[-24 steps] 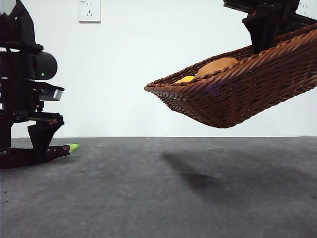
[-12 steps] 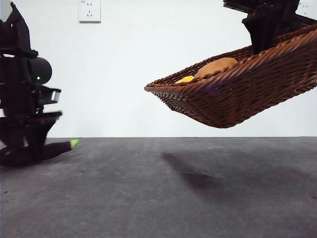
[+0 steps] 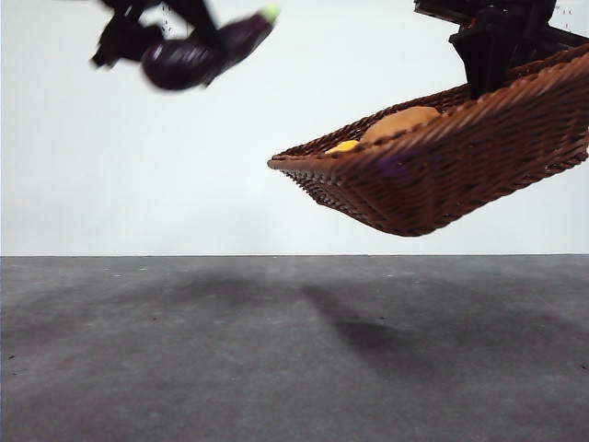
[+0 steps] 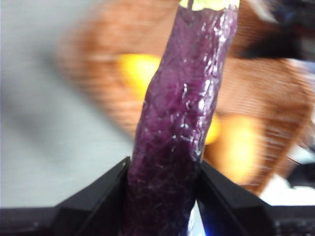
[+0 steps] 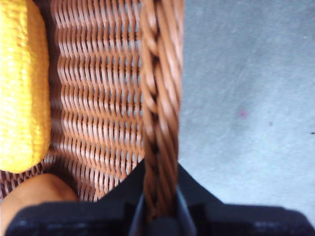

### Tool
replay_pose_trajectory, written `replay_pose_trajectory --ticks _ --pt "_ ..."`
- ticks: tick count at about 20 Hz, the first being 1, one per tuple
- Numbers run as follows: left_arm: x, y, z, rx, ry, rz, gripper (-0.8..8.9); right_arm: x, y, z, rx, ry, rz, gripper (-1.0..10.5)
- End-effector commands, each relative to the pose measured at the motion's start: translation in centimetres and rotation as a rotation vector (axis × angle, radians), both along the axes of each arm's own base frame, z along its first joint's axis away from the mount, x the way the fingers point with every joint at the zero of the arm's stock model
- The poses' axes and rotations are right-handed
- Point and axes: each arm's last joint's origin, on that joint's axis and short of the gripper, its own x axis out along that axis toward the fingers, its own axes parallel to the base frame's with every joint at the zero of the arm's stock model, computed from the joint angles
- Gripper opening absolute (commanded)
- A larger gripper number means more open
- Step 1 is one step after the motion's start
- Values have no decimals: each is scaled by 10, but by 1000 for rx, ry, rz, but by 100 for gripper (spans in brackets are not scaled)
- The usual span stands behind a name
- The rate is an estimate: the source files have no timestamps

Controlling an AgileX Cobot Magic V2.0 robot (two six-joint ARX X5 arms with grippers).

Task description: Help me put the vegetables on the table into the basket

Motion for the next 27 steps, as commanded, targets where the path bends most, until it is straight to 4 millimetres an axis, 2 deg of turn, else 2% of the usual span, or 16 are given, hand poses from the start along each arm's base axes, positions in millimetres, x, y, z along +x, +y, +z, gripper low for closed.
replay_pose_trajectory --ticks 1,4,6,11,12,14,15,20,24,27 --pt "-8 -27 -8 -5 81 -29 -9 1 4 -2 65 23 16 -8" --pt "-13 -61 -15 -34 111 -72 -9 0 7 -1 150 45 73 -8" --pt "-13 -72 -16 -61 118 -67 -9 -1 11 -1 165 50 99 -8" --pt "-10 -77 -16 -56 117 44 9 -5 20 -1 177 54 150 -8" --pt "-10 -77 -15 -61 120 50 87 -7 23 0 191 54 177 -8" --pt "-10 -78 -15 -60 117 48 461 -9 31 0 218 51 214 -8" --pt "-11 -79 -15 -61 117 44 593 -10 32 0 219 51 215 -8" --pt "-8 -82 -10 -91 46 40 606 -10 33 0 207 49 213 -8" --pt "-13 -76 13 -172 -61 41 606 -3 24 0 207 20 174 -8" --pt "-30 -61 37 -190 -140 64 606 11 4 -5 209 18 87 -8"
